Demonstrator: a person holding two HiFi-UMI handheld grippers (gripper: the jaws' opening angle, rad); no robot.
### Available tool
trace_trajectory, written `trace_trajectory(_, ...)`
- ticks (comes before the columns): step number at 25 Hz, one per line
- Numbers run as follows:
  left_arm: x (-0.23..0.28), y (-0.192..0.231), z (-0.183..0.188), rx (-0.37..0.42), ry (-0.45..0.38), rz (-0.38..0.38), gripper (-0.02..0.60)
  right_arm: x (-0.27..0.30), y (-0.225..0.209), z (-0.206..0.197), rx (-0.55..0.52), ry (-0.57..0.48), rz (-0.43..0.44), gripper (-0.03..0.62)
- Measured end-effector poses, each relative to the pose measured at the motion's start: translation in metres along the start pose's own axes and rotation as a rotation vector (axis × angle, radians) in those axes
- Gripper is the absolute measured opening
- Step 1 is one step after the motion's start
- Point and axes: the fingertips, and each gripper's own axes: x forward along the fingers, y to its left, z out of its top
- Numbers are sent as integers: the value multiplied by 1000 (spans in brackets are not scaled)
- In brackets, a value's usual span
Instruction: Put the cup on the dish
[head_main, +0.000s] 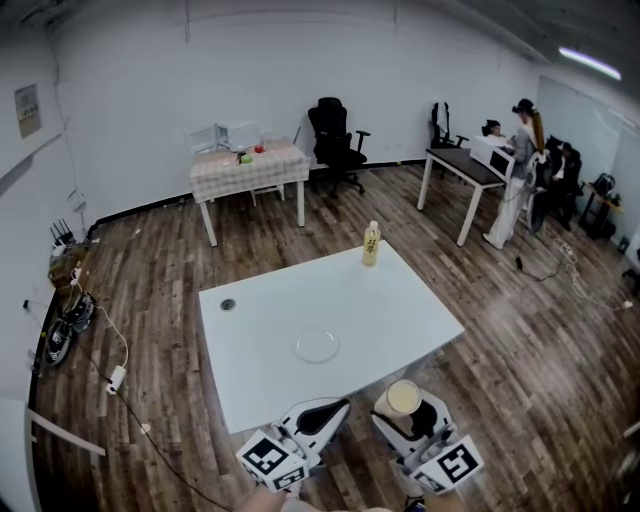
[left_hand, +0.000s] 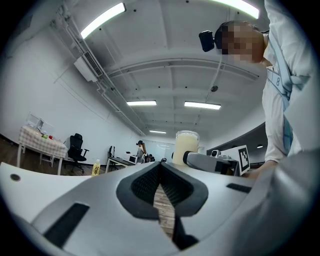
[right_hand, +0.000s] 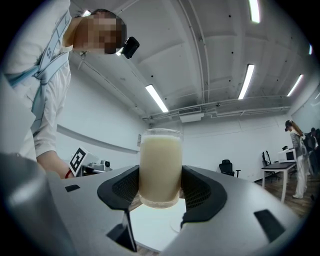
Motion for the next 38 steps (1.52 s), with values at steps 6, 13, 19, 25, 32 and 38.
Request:
trace_trajectory(6, -11, 52, 8, 4, 11, 11, 2, 51, -6, -15, 7, 14, -8, 264)
trace_trajectory(13, -30, 108, 19, 10, 37, -14, 2, 110, -7, -31, 3, 16, -38, 264)
trace_trajectory(19, -40, 151, 19, 10, 66, -50, 2, 151, -9, -52, -19, 42, -62, 264)
trace_trajectory(25, -38, 180, 18, 13, 71, -82, 2, 177, -10, -69, -1, 59, -84, 264)
trace_trajectory(32, -23, 204, 19, 14, 78, -83, 2, 193, -29, -82, 16, 93, -104, 264)
trace_trajectory(38, -11, 219, 10, 17, 92, -68, 2, 202, -48, -102, 50, 113, -93, 264)
